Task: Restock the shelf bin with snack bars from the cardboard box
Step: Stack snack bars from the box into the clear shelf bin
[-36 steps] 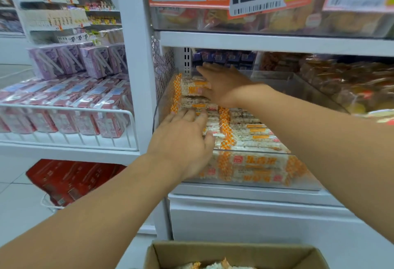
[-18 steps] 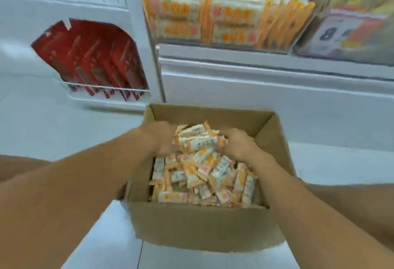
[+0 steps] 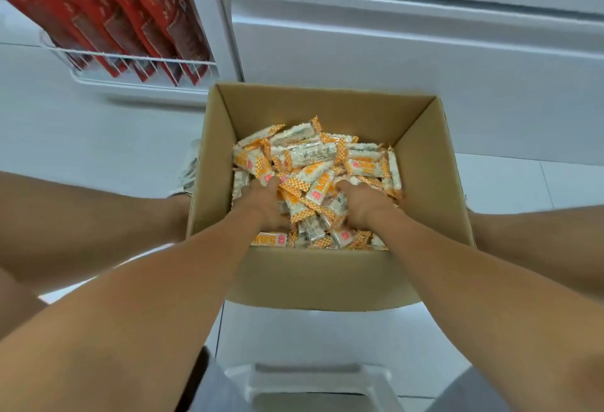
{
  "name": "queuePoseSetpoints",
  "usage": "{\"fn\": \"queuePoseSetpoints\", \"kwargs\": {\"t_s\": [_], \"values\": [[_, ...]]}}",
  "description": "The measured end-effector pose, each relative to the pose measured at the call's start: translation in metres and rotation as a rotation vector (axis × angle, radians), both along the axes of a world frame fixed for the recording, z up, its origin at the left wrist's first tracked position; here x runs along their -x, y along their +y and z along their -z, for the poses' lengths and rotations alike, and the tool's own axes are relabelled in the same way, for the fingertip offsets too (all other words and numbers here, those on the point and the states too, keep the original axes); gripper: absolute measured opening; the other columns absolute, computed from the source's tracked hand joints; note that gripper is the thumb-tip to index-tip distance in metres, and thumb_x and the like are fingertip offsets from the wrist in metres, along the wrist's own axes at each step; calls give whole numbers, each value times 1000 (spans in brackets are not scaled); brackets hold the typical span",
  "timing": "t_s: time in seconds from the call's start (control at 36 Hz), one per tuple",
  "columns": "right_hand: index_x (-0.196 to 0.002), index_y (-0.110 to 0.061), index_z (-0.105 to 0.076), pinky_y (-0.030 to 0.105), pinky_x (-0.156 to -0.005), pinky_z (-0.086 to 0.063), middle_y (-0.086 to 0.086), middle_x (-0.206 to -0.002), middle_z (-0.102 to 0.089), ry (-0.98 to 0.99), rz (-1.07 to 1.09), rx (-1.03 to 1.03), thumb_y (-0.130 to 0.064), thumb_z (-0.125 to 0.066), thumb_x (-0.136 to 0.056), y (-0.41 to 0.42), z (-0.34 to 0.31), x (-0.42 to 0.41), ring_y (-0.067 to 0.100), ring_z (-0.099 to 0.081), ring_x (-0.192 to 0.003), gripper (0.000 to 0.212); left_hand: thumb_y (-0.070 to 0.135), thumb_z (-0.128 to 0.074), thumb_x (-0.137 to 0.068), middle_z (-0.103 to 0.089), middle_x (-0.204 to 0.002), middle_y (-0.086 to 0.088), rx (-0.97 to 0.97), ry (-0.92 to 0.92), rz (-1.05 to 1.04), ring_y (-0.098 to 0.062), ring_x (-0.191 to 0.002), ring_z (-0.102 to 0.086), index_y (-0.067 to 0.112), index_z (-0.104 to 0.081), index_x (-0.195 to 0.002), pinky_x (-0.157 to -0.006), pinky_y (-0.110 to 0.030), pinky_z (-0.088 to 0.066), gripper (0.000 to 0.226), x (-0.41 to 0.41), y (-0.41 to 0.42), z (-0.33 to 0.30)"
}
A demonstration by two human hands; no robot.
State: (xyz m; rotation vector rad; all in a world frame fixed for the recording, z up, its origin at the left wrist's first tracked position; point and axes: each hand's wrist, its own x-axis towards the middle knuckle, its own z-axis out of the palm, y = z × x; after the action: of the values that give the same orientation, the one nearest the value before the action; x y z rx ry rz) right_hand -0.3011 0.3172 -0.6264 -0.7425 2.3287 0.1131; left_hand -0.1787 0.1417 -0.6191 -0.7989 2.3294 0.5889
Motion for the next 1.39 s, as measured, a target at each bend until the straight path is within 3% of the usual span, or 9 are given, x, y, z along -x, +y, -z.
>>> {"fn": "queuePoseSetpoints", "kwargs": {"t_s": [0.22, 0.39, 0.5, 0.61, 0.78, 0.92, 1.03, 1.17, 1.39], "values": [[-88, -16, -70, 30, -65, -53, -2, -86, -67, 57, 40, 27, -66, -82, -61, -3, 0, 13, 17, -62, -82, 58, 72, -72, -73, -59, -136, -8, -81, 180, -77, -33, -124, -55, 29, -36, -150, -96, -41, -51, 95, 17, 14, 3], [-115, -11, -60, 23, -68, -51, 3, -107, -56, -404, 266, 231, -36, -74, -85, 2, -10, 23, 19, -61, -92, 42, 69, -55, -84, -49, -140, -7, -6, 356, -106, -31, -127, -50, 22, -49, -144, -95, -41, -47, 76, 25, 23, 1], [-122, 2, -62, 48, -90, -51, 9, -124, -65, -731, 520, 357, -24, -73, -81, 4, -18, 22, 33, -64, -107, 49, 49, -58, -96, -54, -129, -8, -248, 523, -250, -26, -126, -48, 16, -70, -113, -105, -38, -39, 39, 31, 24, 4], [-128, 5, -59, 53, -102, -48, 23, -116, -68, -1058, 827, 497, -6, -60, -88, 7, -16, 25, 35, -63, -104, 42, 32, -50, -104, -60, -83, -4, -464, 489, -377, -17, -71, -56, 12, -65, -101, -72, -33, -47, 25, 36, 23, -6], [-136, -2, -55, 42, -88, -57, 17, -111, -73, -999, 850, 615, -7, -78, -79, 6, -13, 29, 30, -71, -99, 61, 62, -60, -90, -51, -132, 4, -706, 328, -560, -19, -117, -49, 23, -56, -121, -100, -41, -41, 50, 42, 27, -19], [-160, -12, -9, 39, -89, -56, 15, -143, -57, -921, 913, 709, -28, -91, -72, -1, -14, 23, 22, -68, -108, 122, 67, -75, -74, -37, -156, -3, -714, 246, -388, -23, -132, -46, 22, -37, -150, -106, -43, -44, 96, 39, 28, -18], [-153, -8, -36, 46, -101, -53, 11, -142, -58, -910, 977, 722, -57, -72, -83, -7, -17, 16, 25, -66, -117, 93, 51, -86, -72, -59, -133, 3, -735, 203, -354, -9, -100, -65, 21, -44, -142, -82, -27, -53, 87, 37, 27, -16], [-161, -19, -16, 52, -122, -23, 4, -168, -14, -779, 935, 671, -75, -33, -94, -23, -28, 1, 27, -17, -154, 90, 59, -93, -55, -43, -154, -1, -667, 160, -389, -23, -134, -48, 24, -29, -152, -99, -34, -48, 120, 36, 35, -20], [-113, -10, -68, 42, -80, -56, 18, -109, -70, -768, 1031, 594, -84, -6, -88, -14, -23, 5, 33, -68, -97, 99, 20, -92, -67, -50, -144, -8, -545, 214, -481, -29, -128, -50, 11, -36, -149, -85, -30, -45, 100, 39, 29, -22]]}}
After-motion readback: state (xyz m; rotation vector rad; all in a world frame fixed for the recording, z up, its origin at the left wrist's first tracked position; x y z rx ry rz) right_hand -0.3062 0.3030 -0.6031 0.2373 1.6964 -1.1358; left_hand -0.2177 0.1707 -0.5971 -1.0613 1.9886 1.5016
